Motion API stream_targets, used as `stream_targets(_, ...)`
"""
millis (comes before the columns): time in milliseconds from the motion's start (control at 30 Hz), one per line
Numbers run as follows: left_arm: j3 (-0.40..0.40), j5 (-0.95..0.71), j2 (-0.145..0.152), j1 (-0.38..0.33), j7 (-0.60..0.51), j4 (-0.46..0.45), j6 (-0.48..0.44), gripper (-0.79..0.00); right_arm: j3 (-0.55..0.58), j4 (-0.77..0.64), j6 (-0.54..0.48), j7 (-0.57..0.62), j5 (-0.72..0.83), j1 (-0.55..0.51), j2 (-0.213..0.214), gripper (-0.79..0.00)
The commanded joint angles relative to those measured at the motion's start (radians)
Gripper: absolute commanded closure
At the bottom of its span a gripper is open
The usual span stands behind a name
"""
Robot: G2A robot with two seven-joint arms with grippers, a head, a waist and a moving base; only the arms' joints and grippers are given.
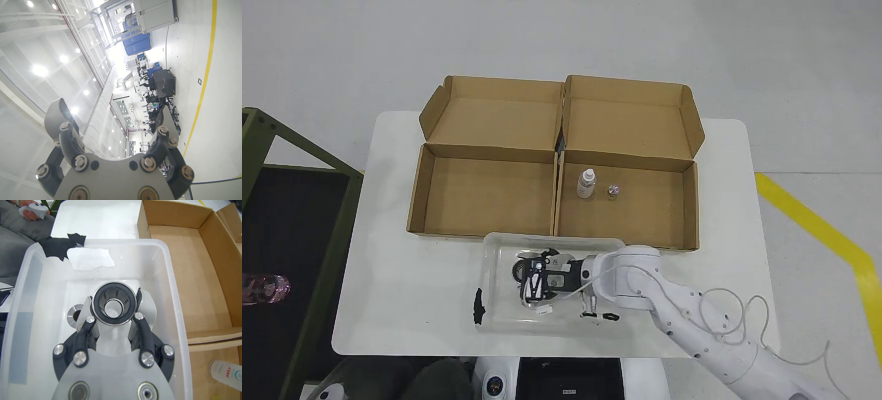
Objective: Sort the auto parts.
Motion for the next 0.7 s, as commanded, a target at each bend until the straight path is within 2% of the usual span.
stream_targets(0, 0.0, 0.0, 0.0, 0.0, 0.0, 0.0, 0.0, -0.785, 0.011, -0.014, -0.007, -0.005, 0.006, -0.007, 0.003, 0.0)
stream_targets(667, 0.0, 0.0, 0.0, 0.0, 0.0, 0.0, 0.0, -0.785, 0.191, -0.18, -0.046, -0.042, 0.066, -0.054, 0.037, 0.0)
